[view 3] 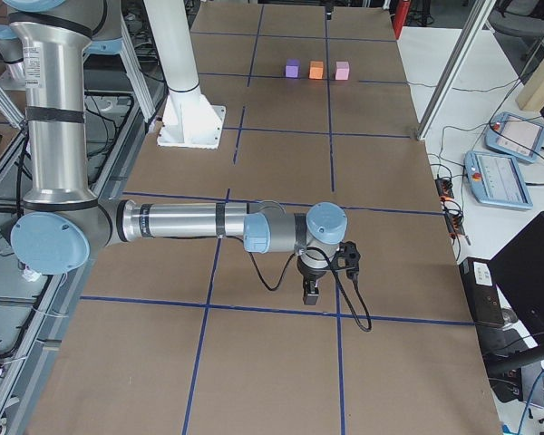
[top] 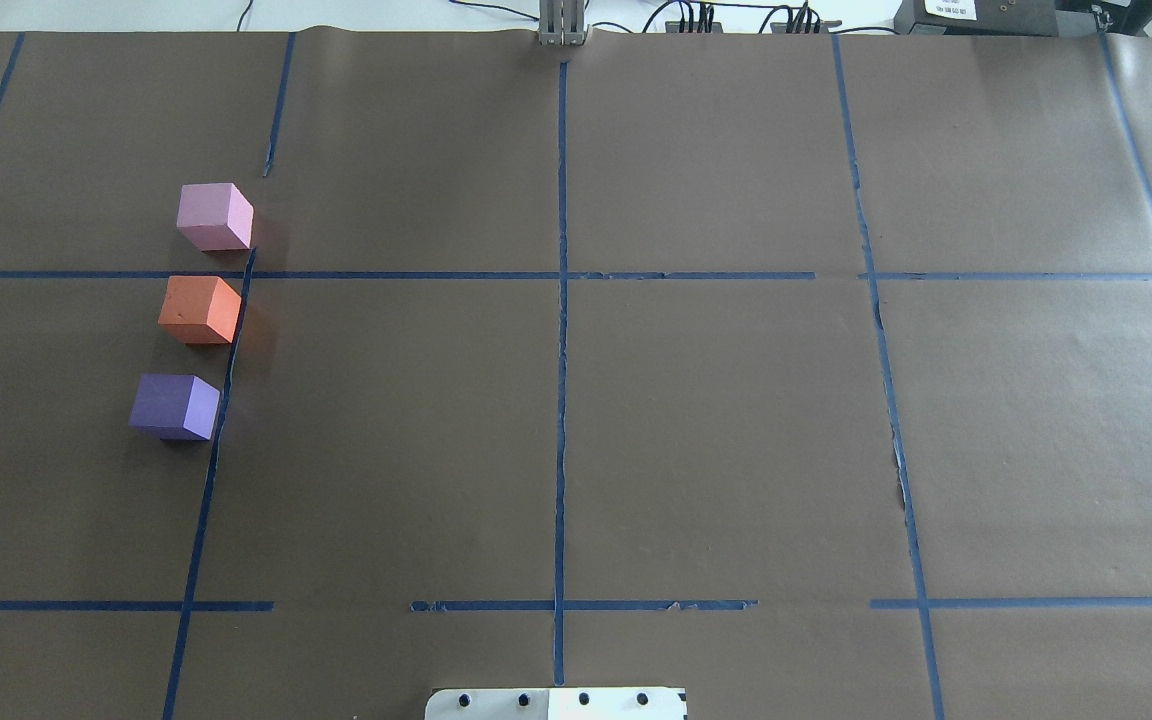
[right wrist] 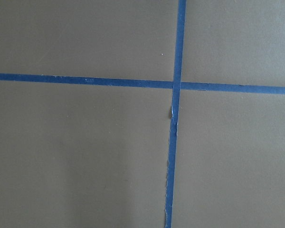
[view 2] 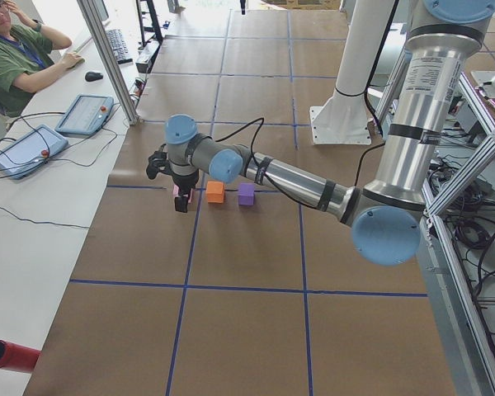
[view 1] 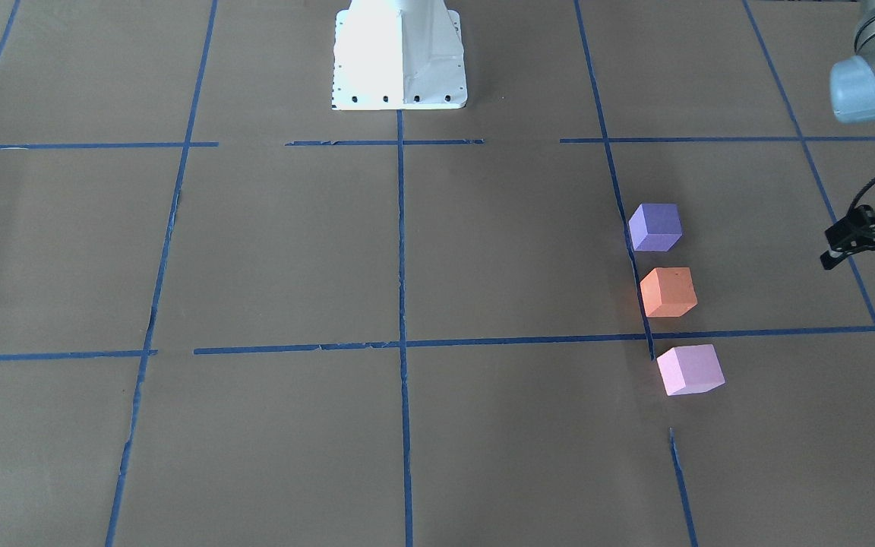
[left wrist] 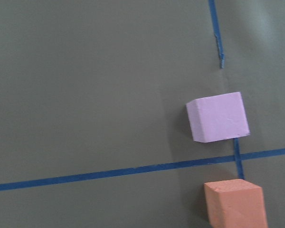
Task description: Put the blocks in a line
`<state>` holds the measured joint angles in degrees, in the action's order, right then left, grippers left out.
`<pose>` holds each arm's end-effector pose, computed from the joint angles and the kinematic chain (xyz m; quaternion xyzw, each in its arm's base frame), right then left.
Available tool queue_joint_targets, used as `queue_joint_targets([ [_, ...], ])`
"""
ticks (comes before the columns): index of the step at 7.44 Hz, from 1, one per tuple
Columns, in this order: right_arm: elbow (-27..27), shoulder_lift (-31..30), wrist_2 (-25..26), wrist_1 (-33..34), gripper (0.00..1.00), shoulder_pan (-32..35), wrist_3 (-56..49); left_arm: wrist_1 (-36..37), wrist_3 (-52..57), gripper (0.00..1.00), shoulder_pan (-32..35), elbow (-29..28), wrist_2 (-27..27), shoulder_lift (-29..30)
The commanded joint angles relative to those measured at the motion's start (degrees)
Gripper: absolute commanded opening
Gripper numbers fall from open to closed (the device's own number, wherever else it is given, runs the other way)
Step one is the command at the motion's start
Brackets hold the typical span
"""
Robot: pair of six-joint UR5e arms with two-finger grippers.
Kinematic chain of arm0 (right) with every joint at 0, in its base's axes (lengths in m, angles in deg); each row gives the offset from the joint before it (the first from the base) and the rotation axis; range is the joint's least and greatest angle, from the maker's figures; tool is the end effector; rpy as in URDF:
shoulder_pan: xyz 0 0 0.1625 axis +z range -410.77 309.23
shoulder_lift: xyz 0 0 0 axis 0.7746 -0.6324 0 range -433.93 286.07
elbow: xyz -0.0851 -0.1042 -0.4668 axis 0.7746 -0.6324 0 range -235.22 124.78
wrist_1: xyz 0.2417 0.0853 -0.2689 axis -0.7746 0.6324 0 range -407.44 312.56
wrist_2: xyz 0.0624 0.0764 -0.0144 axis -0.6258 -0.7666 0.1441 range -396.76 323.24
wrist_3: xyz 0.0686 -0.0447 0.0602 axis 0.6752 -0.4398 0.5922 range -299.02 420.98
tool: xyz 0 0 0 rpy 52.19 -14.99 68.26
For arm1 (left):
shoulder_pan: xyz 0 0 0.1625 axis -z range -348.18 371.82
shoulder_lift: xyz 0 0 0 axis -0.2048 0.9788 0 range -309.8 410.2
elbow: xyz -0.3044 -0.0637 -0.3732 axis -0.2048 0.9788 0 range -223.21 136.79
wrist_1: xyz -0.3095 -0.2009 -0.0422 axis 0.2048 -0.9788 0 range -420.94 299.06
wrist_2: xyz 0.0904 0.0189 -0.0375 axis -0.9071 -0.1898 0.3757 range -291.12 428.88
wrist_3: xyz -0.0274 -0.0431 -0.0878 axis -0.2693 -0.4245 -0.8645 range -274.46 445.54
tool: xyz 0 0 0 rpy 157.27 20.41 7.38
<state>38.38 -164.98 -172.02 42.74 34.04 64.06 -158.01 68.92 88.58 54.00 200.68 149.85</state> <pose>0.0211 -0.4437 0.7002 -0.0087 -0.3851 -0.0250 0.9225 0.0587 -0.5358 0.5697 0.0972 0.3871 0.0469 0.9157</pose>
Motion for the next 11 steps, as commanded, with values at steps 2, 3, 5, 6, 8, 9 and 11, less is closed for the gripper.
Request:
queue_joint_targets([
  [2, 0.0, 0.0, 0.0, 0.0, 1.0, 0.0, 0.0, -0.05, 18.87, 1.0, 8.47, -2.8, -0.4, -6.38],
  [3, 0.0, 0.0, 0.0, 0.0, 1.0, 0.0, 0.0, 0.04, 18.56, 1.0, 8.66, -3.07, -0.49, -6.74],
  [5, 0.0, 0.0, 0.0, 0.0, 1.0, 0.0, 0.0, 1.09, 13.41, 1.0, 8.58, -4.38, -0.49, -8.5],
  [6, 0.0, 0.0, 0.0, 0.0, 1.0, 0.0, 0.0, 1.27, 12.33, 1.0, 8.49, -6.39, -0.4, -8.59],
  [8, 0.0, 0.0, 0.0, 0.0, 1.0, 0.0, 0.0, 2.41, 12.32, 1.0, 8.66, -6.33, -0.23, -8.77],
  [9, 0.0, 0.0, 0.0, 0.0, 1.0, 0.0, 0.08, 2.5, 12.32, 1.0, 8.66, -6.33, -0.22, -8.86],
  [11, 0.0, 0.0, 0.0, 0.0, 1.0, 0.0, 0.0, 5.03, 12.41, 1.0, 9.19, -5.71, -0.14, -8.68],
])
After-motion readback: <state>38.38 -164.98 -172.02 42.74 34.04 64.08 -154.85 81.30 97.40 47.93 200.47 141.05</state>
